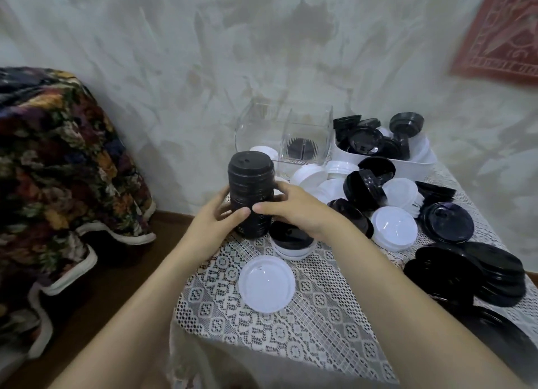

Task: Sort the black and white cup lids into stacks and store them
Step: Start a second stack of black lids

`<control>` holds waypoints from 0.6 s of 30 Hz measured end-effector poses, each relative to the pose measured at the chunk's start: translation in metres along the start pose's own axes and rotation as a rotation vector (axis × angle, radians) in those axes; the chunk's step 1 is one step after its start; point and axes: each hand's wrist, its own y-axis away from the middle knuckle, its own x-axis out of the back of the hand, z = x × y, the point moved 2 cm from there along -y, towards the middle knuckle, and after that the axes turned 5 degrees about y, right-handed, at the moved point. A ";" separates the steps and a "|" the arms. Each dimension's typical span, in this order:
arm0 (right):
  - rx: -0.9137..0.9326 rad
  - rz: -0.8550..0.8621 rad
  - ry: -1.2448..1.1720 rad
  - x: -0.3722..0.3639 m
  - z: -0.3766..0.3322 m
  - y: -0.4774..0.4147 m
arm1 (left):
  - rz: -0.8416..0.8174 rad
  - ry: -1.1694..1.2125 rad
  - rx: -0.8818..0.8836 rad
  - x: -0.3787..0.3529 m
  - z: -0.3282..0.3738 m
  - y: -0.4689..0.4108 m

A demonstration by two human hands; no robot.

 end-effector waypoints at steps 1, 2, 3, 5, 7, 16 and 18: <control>0.009 0.029 0.051 -0.001 0.000 0.000 | -0.023 -0.038 -0.001 0.001 0.000 0.000; 0.021 0.053 0.099 -0.001 0.001 0.001 | -0.037 -0.085 0.002 0.002 0.000 0.000; 0.036 0.075 0.144 -0.002 0.001 0.001 | -0.036 -0.141 0.012 0.003 -0.001 0.001; 0.052 0.111 0.231 -0.004 0.001 0.001 | -0.009 -0.264 0.047 0.007 -0.002 0.005; 0.048 0.143 0.317 -0.004 0.001 0.002 | 0.015 -0.380 0.060 0.008 0.000 0.012; 0.126 0.289 0.962 0.005 -0.006 0.065 | 0.144 -1.032 -0.303 -0.030 0.034 0.054; 0.164 0.327 1.069 0.014 -0.003 0.082 | 0.105 -1.071 -0.395 -0.045 0.039 0.052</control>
